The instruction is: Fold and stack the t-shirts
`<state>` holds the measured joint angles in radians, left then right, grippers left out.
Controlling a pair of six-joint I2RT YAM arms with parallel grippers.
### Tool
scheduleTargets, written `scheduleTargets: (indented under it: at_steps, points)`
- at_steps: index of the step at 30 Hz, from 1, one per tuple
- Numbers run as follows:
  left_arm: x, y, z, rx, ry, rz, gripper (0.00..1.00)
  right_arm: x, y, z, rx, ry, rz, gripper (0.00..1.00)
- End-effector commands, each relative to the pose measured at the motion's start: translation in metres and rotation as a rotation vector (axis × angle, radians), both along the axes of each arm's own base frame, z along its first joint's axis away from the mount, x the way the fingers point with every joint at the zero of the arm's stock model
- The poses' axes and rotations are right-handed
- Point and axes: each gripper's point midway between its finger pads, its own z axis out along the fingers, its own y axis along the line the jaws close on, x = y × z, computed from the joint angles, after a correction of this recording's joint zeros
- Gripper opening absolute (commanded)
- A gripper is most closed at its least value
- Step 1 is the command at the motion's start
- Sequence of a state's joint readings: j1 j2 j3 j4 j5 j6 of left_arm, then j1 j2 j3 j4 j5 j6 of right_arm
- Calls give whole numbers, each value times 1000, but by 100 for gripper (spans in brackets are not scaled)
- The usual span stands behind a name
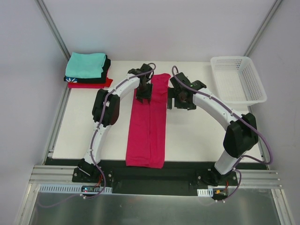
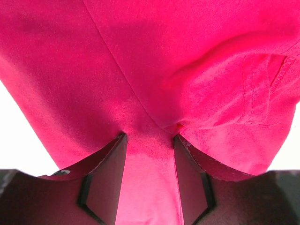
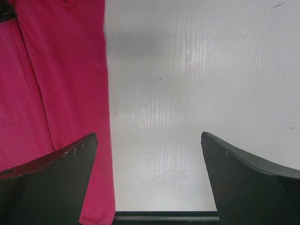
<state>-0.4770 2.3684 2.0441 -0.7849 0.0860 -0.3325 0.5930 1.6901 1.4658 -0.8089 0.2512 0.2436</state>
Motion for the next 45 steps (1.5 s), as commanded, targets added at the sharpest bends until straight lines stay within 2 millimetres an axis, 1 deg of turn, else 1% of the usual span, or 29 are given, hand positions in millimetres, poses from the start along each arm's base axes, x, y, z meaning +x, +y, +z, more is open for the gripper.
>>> scheduleTargets:
  at_steps: [1, 9, 10, 14, 18, 19, 21, 22, 24, 25, 26, 27, 28, 29, 30, 31, 32, 33, 34, 35, 36, 37, 38, 39, 40, 41, 42, 43, 45]
  points:
    - [6, 26, -8, 80, 42, 40, 46, -2, -3, 16, 43, -33, 13, 96]
    - [41, 45, -18, 29, 46, 111, 47, -21, -11, 19, 68, -26, 16, 96]
    - [44, 47, -24, 21, 58, 125, 47, -23, -12, 19, 69, -23, 17, 96]
    - [58, 49, -19, -26, 43, 154, 46, -31, -17, 19, 67, -26, 19, 96]
    - [72, 39, 13, -103, -39, 147, 49, -34, -20, 12, 50, -9, 22, 96]
    - [74, 37, 38, -131, -83, 146, 51, -35, -20, 9, 51, -2, 19, 96]
    - [69, 36, 58, -151, -112, 150, 56, -35, -20, 12, 64, -19, 19, 96]
    - [69, 33, 92, -186, -174, 145, 58, -35, -19, 12, 69, -21, 21, 96]
    - [57, 35, 110, -205, -185, 144, 61, -35, -18, 15, 83, -29, 22, 96]
    - [50, 35, 139, -236, -222, 134, 63, -34, -16, 16, 89, -32, 27, 96]
    - [37, 38, 134, -233, -190, 137, 65, -35, -12, 16, 107, -30, 35, 96]
    - [27, 41, 138, -238, -180, 143, 67, -35, -9, 15, 124, -26, 40, 96]
    - [11, 44, 161, -264, -201, 156, 70, -36, -5, 14, 148, -29, 44, 96]
    - [-12, 48, 141, -252, -126, 168, 71, -35, 3, 14, 195, -34, 56, 96]
    - [-25, 52, 139, -253, -113, 178, 71, -41, 6, 5, 215, -14, 55, 96]
    - [-41, 58, 156, -270, -144, 197, 72, -43, 9, 2, 238, -8, 56, 96]
    - [-62, 69, 127, -230, -94, 223, 74, -42, 17, 5, 281, -26, 61, 96]
    - [-75, 73, 123, -230, -90, 234, 74, -49, 19, -5, 288, -7, 67, 96]
    - [-90, 77, 136, -265, -124, 255, 75, -51, 22, -7, 303, -17, 68, 96]
    - [-107, 83, 112, -264, -96, 270, 74, -50, 37, 1, 397, -40, 102, 96]
    - [-117, 83, 110, -297, -98, 278, 73, -60, 38, -14, 425, -11, 90, 96]
    - [-127, 84, 122, -358, -139, 295, 72, -62, 42, -16, 455, -16, 90, 96]
    - [-148, 87, 101, -374, -85, 310, 70, -61, 49, -11, 506, -45, 108, 97]
    - [-152, 87, 114, -437, -132, 305, 67, -65, 52, -12, 525, -41, 103, 97]
    - [-160, 88, 112, -451, -127, 316, 66, -72, 50, -23, 522, -27, 97, 98]
    - [-174, 91, 98, -443, -103, 324, 65, -71, 54, -20, 548, -55, 103, 98]
    - [-181, 93, 95, -448, -101, 333, 63, -76, 57, -16, 572, -70, 113, 97]
    - [-186, 91, 102, -485, -121, 328, 63, -81, 60, -17, 593, -68, 107, 97]
    - [-204, 91, 89, -499, -81, 322, 60, -91, 65, -24, 613, -49, 112, 96]
